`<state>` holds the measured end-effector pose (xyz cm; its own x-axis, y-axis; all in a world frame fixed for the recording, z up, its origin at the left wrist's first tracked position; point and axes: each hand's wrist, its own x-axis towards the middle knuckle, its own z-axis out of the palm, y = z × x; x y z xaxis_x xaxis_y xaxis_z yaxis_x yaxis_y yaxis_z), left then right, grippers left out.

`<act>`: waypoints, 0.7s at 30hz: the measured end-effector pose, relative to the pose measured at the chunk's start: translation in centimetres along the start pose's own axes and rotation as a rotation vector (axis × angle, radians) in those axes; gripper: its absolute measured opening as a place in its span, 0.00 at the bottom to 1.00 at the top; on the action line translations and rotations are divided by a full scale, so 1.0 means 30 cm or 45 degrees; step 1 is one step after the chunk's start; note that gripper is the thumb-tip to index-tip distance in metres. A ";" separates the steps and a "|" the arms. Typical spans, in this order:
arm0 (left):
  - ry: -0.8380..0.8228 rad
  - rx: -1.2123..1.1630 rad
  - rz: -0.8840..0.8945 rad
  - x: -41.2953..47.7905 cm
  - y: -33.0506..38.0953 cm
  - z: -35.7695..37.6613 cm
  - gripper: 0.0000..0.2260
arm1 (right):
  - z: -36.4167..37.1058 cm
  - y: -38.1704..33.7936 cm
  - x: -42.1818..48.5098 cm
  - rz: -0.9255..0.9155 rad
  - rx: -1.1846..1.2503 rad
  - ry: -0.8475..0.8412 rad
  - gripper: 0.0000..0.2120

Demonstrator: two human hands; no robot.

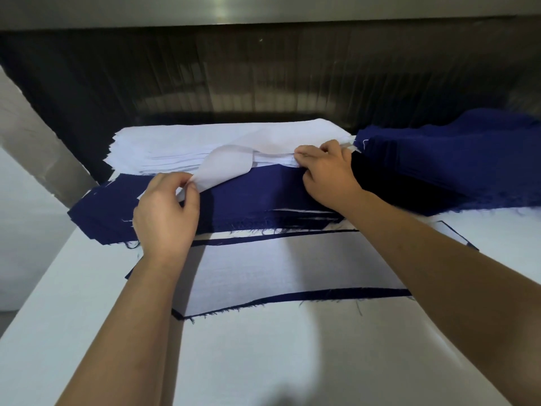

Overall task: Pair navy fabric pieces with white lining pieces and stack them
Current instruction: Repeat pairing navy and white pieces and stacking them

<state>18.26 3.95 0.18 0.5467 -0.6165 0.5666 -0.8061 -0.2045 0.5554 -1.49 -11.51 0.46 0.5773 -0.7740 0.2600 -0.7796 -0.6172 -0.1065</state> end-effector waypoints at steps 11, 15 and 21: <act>-0.088 -0.088 0.016 0.002 -0.004 -0.023 0.06 | -0.059 0.005 -0.071 0.171 1.063 0.591 0.16; -0.230 -0.202 -0.027 -0.028 -0.008 -0.043 0.04 | -0.096 0.019 -0.117 0.234 1.152 0.705 0.15; -0.359 -0.314 0.103 -0.069 -0.015 -0.117 0.10 | -0.104 0.057 -0.233 0.268 1.100 0.667 0.14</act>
<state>18.28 7.99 0.89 0.3724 -0.8151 0.4438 -0.7463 0.0214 0.6653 -7.61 -6.72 1.47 0.1098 -0.8470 0.5202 -0.2925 -0.5277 -0.7975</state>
